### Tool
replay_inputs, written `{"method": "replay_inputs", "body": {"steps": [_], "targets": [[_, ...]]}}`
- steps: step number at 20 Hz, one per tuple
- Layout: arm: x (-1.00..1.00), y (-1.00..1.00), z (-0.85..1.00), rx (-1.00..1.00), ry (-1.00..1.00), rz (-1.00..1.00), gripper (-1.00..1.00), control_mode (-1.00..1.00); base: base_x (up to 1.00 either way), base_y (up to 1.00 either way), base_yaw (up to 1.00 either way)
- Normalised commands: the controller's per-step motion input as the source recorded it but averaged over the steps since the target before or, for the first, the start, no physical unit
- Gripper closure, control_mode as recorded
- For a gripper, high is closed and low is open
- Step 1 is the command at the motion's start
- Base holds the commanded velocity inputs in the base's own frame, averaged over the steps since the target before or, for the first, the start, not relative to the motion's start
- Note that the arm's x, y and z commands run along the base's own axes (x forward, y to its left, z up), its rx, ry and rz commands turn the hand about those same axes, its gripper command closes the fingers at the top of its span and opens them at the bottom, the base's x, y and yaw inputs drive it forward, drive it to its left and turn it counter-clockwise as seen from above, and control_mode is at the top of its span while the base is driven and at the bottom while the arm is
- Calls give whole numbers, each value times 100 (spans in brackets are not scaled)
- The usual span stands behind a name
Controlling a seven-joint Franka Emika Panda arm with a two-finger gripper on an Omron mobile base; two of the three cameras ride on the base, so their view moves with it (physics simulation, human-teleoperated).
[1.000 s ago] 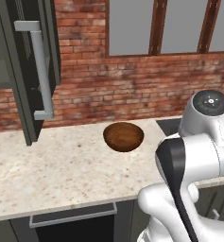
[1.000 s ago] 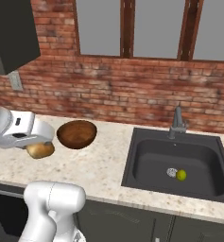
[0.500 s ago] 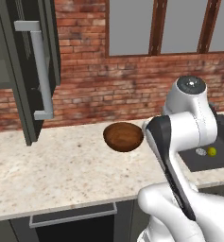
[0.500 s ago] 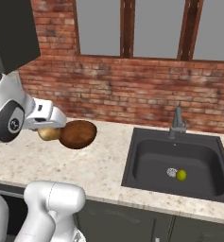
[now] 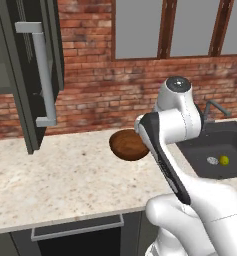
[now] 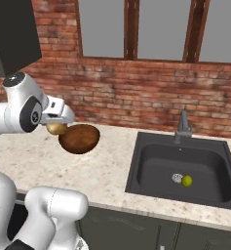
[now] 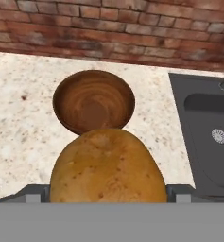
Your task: Pick the potatos from the cabinet and place them in one bowl. Pick the pear from the sink and place it in the other bowl.
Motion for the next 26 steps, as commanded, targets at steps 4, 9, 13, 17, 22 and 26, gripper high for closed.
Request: {"method": "replay_inputs", "body": {"steps": [4,9,13,17,22,26], "targets": [[63,25,-34,0,1,0,100,-100,0,0,0],[65,20,-48,0,5,0,100,-100,0,0,0],[61,2,-49,0,7,0,100,-100,0,0,0],[39,-2,-32,0,1,0,100,-100,0,0,0],[31,-2,-39,0,3,0,100,-100,0,0,0],[31,-1,-45,0,4,0,100,-100,0,0,0]]}}
